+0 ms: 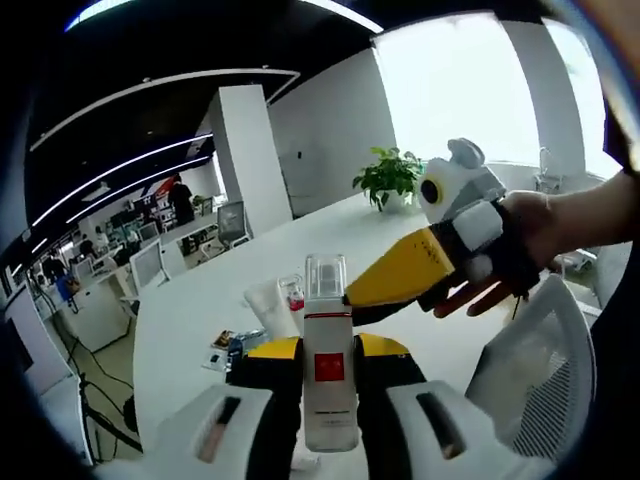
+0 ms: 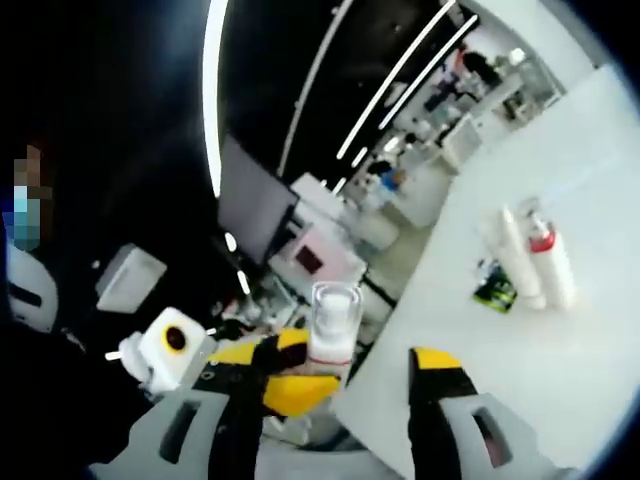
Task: Arrange the skincare products in the storage area until every visible bottle or jar stands upright without overlapping.
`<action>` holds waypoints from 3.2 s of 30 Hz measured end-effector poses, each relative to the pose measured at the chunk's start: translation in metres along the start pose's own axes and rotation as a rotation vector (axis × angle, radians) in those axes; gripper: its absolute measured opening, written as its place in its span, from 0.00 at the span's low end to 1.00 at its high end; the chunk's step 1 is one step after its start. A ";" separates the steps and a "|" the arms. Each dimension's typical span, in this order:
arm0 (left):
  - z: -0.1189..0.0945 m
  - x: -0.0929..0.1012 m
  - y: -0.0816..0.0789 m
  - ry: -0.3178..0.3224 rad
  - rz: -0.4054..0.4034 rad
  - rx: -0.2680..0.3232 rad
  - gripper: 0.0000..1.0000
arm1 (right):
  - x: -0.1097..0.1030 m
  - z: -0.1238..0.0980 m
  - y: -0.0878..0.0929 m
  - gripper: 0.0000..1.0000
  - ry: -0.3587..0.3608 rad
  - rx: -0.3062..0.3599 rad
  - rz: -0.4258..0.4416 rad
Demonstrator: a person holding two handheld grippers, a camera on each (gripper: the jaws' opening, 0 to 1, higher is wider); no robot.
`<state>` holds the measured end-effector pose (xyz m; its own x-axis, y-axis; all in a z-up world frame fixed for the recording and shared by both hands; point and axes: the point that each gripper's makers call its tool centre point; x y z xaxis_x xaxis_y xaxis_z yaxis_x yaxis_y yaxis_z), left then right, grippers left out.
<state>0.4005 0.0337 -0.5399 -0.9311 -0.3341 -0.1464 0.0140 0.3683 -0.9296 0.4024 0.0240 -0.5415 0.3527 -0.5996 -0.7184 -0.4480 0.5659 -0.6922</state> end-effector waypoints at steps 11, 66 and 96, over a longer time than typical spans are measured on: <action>0.001 0.006 0.000 0.011 0.023 -0.002 0.20 | 0.003 0.000 0.003 0.39 0.038 0.010 0.004; 0.003 -0.033 0.107 -0.017 -0.336 -0.215 0.64 | 0.081 0.016 0.008 0.14 0.019 -0.217 -0.634; -0.020 -0.062 0.164 -0.116 -0.408 -0.199 0.87 | 0.182 0.055 0.012 0.14 0.007 -0.307 -0.890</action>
<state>0.4527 0.1323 -0.6761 -0.7992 -0.5766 0.1699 -0.4252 0.3424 -0.8379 0.5066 -0.0471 -0.6845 0.6651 -0.7437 0.0675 -0.2132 -0.2757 -0.9373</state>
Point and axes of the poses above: the point that each gripper's makers call its tool centre point, and the gripper's own axes: z roughly forward along the fingers, x roughly to its right, y roughly out of its underside, and after that the axes turned 3 degrees about -z, right-handed
